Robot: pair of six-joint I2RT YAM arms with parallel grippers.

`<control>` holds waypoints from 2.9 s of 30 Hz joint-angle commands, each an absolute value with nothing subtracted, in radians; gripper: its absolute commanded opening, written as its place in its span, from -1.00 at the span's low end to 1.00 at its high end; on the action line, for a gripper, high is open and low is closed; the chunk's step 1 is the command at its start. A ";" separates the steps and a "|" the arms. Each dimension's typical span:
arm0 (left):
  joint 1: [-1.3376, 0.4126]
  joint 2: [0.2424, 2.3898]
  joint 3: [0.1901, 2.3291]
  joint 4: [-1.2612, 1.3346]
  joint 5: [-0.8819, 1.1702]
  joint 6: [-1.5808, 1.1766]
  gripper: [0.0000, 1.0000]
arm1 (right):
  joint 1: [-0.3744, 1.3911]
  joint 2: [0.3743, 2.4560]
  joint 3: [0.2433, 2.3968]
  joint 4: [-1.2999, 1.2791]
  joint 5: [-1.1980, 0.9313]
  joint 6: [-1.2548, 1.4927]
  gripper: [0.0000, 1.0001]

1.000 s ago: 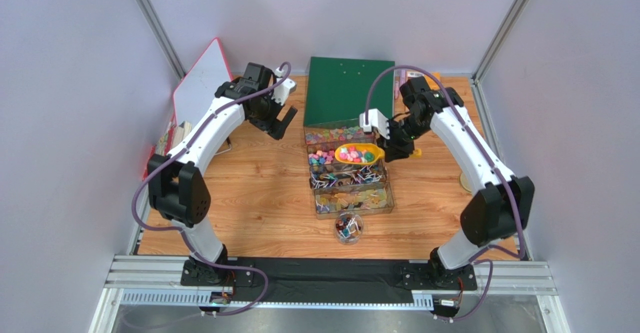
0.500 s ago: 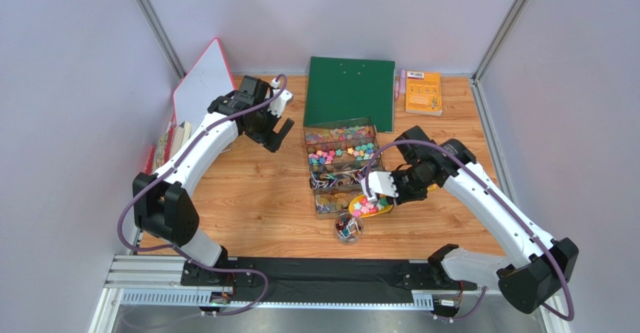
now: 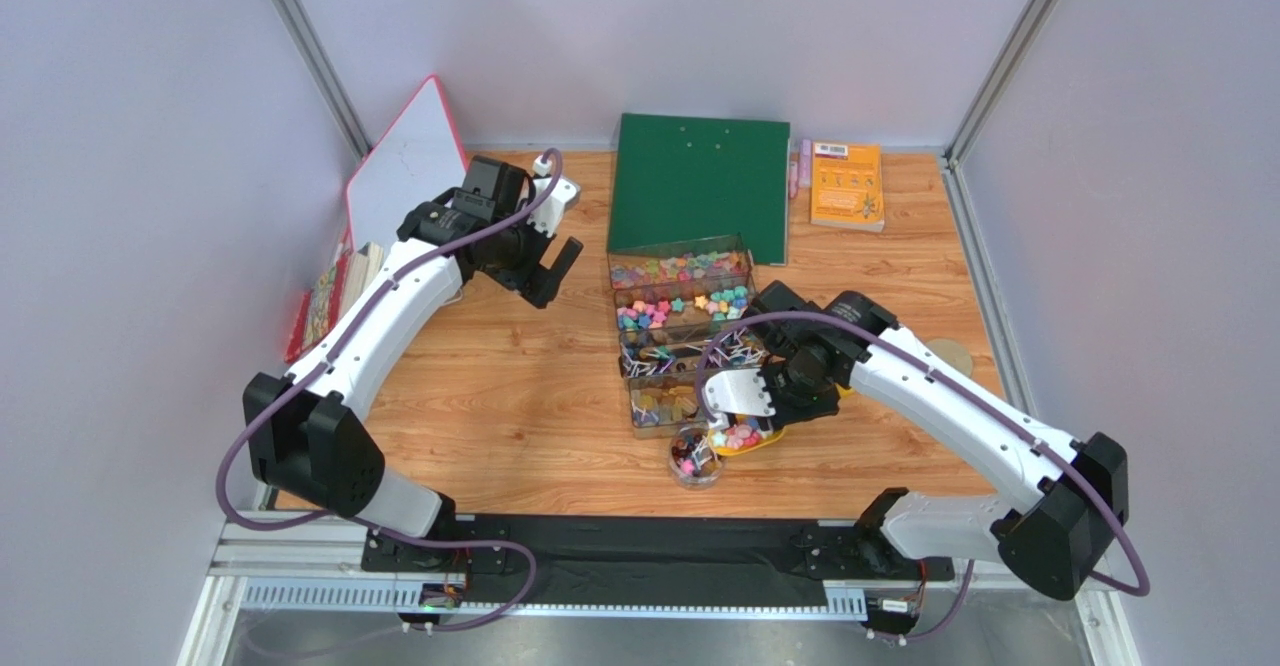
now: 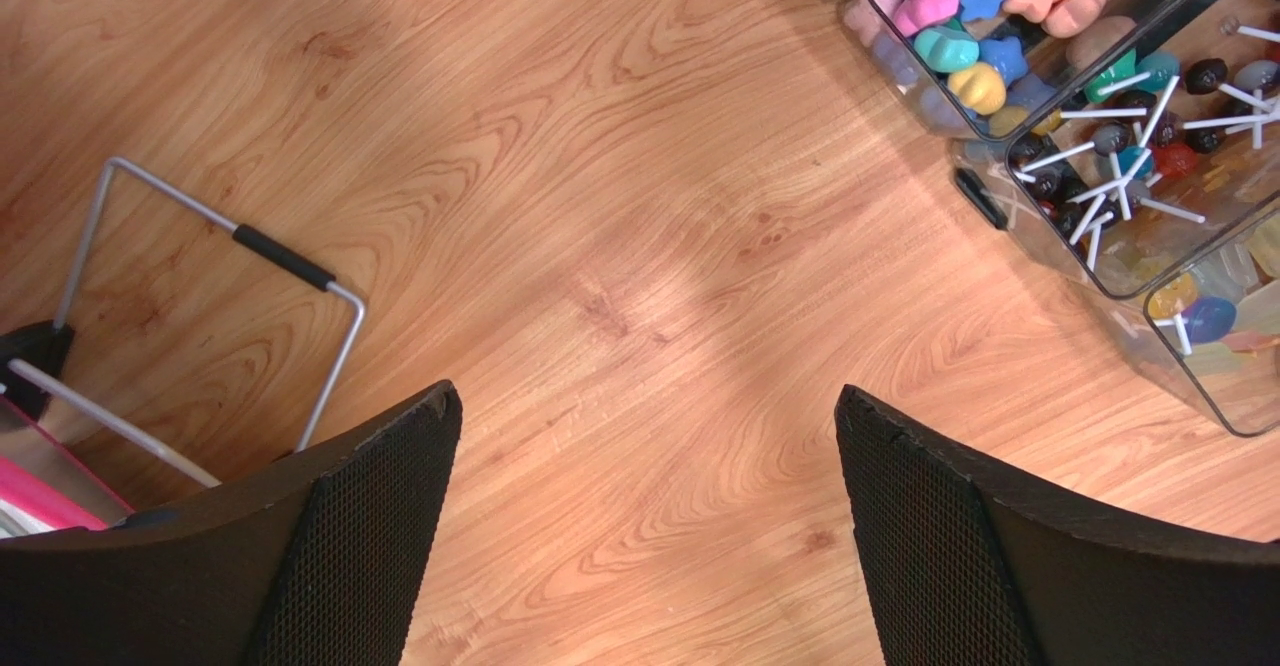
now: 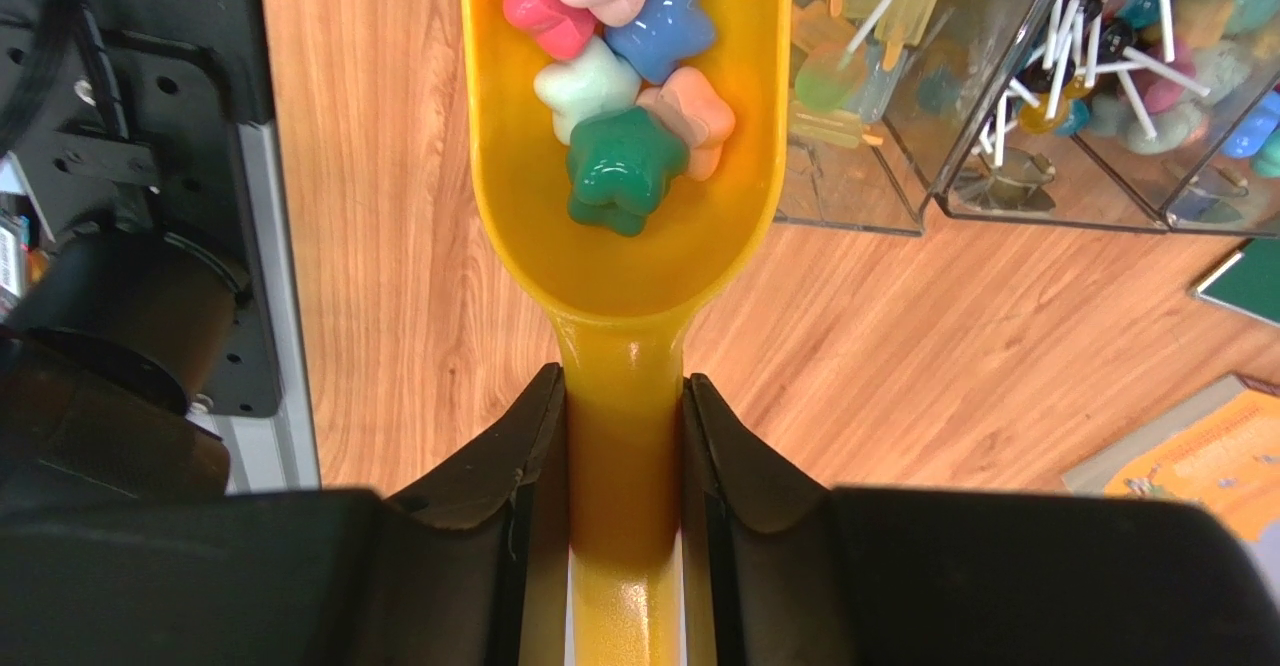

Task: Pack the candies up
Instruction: Place the fake candies in the packing bottle, then scoop the fake candies from the storage box.

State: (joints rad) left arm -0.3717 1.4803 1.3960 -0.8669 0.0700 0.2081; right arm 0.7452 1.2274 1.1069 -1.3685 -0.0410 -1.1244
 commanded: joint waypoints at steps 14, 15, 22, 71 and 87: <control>-0.374 1.399 1.365 -0.818 0.061 0.170 0.99 | 0.988 1.295 1.170 -1.577 0.296 -0.913 -1.00; -0.374 1.399 1.367 -0.818 0.061 0.164 0.99 | 0.995 1.293 1.167 -1.591 0.307 -0.908 -1.00; -0.374 1.399 1.377 -0.808 0.038 0.167 0.99 | 1.069 1.270 1.131 -1.632 0.376 -0.874 -1.00; -0.377 1.956 1.539 -0.581 0.321 -0.018 -0.76 | 0.532 2.226 2.224 -1.663 0.630 -1.370 -1.00; -0.388 2.031 1.577 -0.548 0.396 -0.064 -0.97 | 0.568 2.385 2.260 -1.669 0.695 -1.356 -1.00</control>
